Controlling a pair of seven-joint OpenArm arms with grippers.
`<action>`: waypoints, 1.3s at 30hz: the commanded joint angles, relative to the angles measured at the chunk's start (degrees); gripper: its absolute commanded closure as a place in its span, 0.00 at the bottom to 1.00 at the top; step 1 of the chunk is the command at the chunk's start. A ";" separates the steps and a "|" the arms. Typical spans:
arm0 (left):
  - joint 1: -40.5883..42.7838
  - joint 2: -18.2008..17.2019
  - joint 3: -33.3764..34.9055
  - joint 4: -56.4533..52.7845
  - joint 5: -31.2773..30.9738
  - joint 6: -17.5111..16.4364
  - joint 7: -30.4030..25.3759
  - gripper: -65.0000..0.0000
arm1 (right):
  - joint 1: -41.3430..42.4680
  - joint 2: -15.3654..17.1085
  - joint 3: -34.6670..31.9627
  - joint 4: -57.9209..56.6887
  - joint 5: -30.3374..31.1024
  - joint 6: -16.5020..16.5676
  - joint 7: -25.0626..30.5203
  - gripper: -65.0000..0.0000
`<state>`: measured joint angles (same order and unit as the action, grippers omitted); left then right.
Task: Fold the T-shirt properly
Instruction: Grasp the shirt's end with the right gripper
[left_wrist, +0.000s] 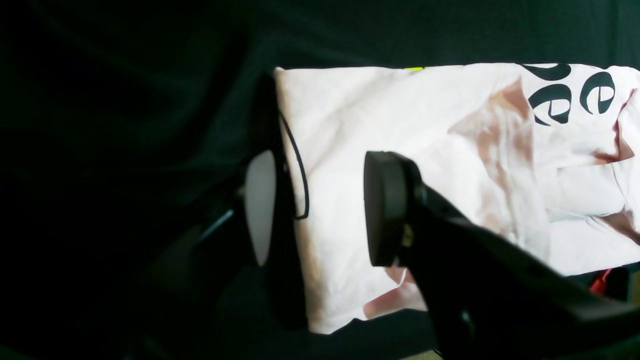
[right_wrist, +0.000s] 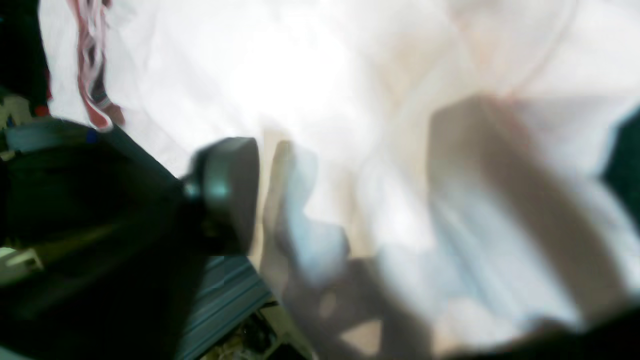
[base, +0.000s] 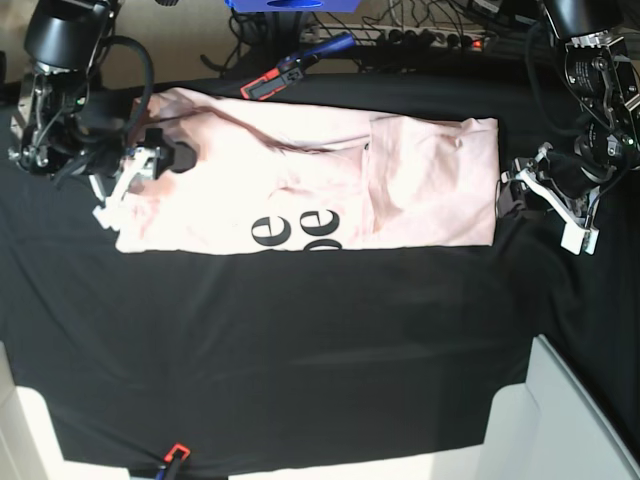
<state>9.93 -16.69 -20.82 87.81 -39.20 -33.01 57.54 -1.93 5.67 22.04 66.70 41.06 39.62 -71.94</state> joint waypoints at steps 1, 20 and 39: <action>-0.31 -1.03 -0.32 0.94 -0.84 -0.26 -0.79 0.56 | 0.75 0.44 -0.20 0.60 1.18 0.38 0.51 0.61; -0.31 -0.32 -0.32 0.85 -0.67 -0.26 -0.70 0.56 | -2.15 9.05 -0.46 9.13 1.01 -22.17 9.74 1.00; -0.31 -0.50 -0.32 0.85 -0.67 -0.26 -0.70 0.56 | -5.23 10.99 -17.78 22.67 0.92 -47.75 12.91 1.00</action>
<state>9.93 -16.23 -20.80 87.77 -39.05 -33.01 57.58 -7.84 16.12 3.97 88.33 40.95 -8.97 -59.57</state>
